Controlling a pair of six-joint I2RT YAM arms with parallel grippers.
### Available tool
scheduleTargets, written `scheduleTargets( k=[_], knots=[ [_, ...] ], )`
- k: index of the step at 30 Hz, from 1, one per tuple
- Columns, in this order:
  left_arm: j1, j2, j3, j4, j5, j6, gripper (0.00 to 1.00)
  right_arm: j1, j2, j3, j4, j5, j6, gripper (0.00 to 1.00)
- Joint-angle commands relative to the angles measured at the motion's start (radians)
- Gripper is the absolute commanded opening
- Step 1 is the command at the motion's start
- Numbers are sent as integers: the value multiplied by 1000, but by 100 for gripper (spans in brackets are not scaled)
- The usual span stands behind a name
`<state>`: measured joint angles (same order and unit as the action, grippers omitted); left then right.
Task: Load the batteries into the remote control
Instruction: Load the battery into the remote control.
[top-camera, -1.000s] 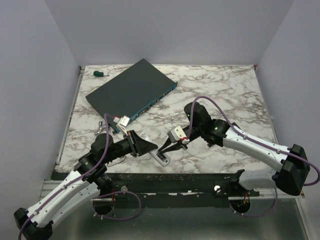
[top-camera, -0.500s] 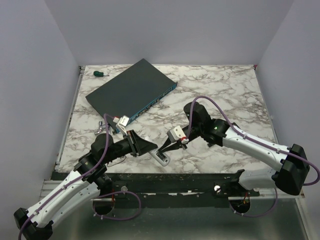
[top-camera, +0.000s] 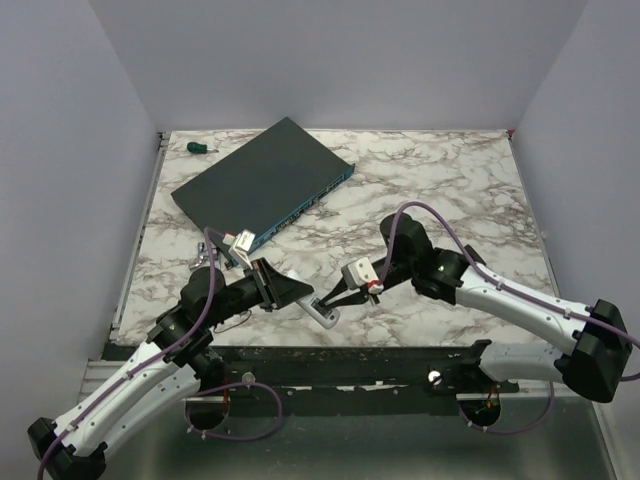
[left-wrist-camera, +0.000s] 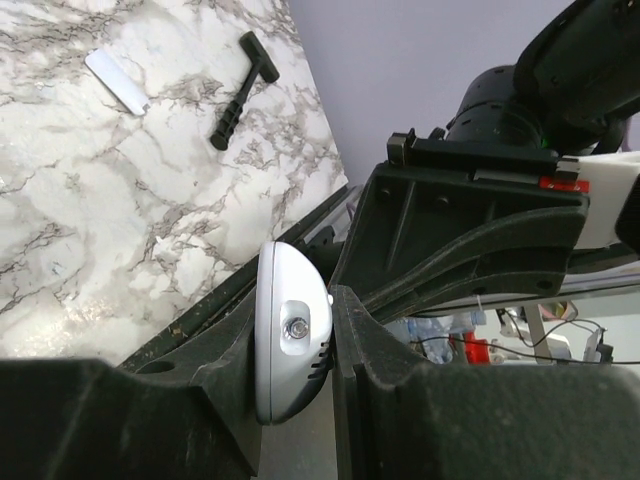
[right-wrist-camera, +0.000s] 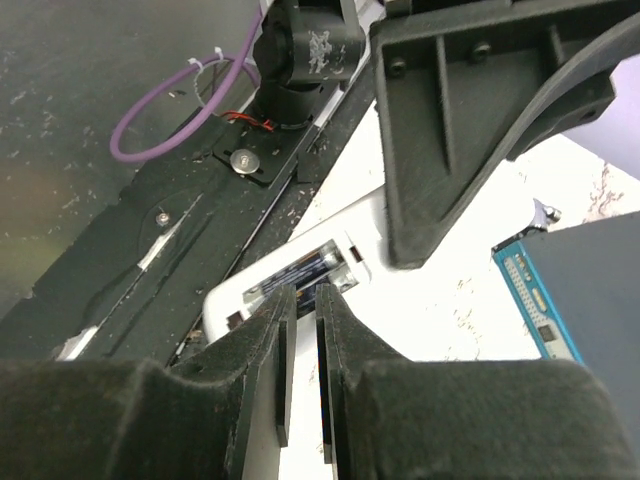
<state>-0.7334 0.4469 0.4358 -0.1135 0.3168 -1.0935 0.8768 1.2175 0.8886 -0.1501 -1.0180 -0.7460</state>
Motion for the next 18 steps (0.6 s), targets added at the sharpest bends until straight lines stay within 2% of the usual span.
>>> scheduleTargets(
  k=[1,11,18],
  knots=[
    [0,-22,37,87,-5,-29,0,-2,-34,-67,59,97,78,22],
    [0,-24,36,82,-5,-21,0,-1,-94,-138,197,121,175,24],
    [0,-25,35,70,-8,-4,0,-1,-214,-251,427,239,469,38]
  ],
)
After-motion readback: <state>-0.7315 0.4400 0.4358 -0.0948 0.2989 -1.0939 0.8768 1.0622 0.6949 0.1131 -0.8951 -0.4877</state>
